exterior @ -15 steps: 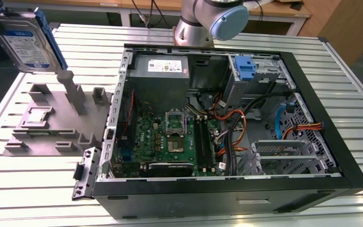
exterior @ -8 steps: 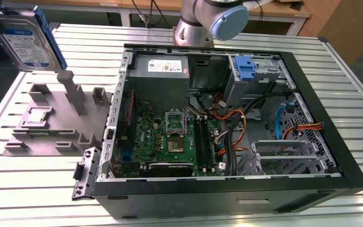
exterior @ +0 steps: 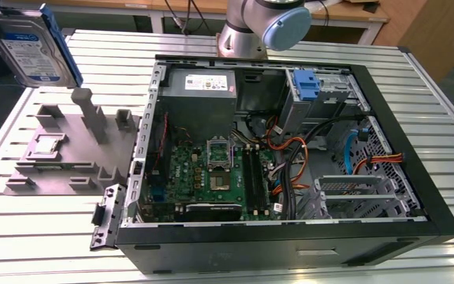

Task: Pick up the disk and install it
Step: 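Pick up the disk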

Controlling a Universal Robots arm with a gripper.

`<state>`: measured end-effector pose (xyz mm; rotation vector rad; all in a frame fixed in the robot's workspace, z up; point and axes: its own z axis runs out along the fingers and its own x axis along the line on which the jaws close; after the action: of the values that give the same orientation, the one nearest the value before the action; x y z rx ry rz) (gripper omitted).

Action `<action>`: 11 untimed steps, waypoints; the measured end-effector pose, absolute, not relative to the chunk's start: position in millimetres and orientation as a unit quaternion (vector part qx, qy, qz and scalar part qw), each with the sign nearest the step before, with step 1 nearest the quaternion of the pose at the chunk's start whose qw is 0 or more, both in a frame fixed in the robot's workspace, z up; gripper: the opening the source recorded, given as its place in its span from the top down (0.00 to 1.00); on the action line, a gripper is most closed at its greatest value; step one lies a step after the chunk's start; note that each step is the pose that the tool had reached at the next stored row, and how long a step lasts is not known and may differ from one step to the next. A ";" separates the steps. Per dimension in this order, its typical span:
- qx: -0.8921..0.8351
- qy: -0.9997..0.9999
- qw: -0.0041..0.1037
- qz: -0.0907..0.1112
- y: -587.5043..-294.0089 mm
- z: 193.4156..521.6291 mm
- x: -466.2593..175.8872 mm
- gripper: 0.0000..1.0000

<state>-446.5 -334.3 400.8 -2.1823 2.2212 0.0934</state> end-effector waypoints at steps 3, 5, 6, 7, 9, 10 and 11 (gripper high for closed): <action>-0.700 0.713 0.013 0.030 -334.2 401.3 -446.5 0.63; -0.700 0.713 0.013 0.030 -334.2 401.7 -446.5 0.63; -0.700 0.713 0.013 0.030 -334.2 401.7 -446.5 0.63; -0.700 0.713 0.013 0.030 -334.2 401.8 -446.5 0.63; -0.700 0.713 0.013 0.030 -334.3 402.4 -446.5 0.63; -0.700 0.713 0.013 0.030 -334.2 402.7 -446.5 0.63; -0.700 0.713 0.013 0.030 -334.2 403.1 -446.5 0.63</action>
<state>-446.5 -334.2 403.1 -2.1824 2.2213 0.0935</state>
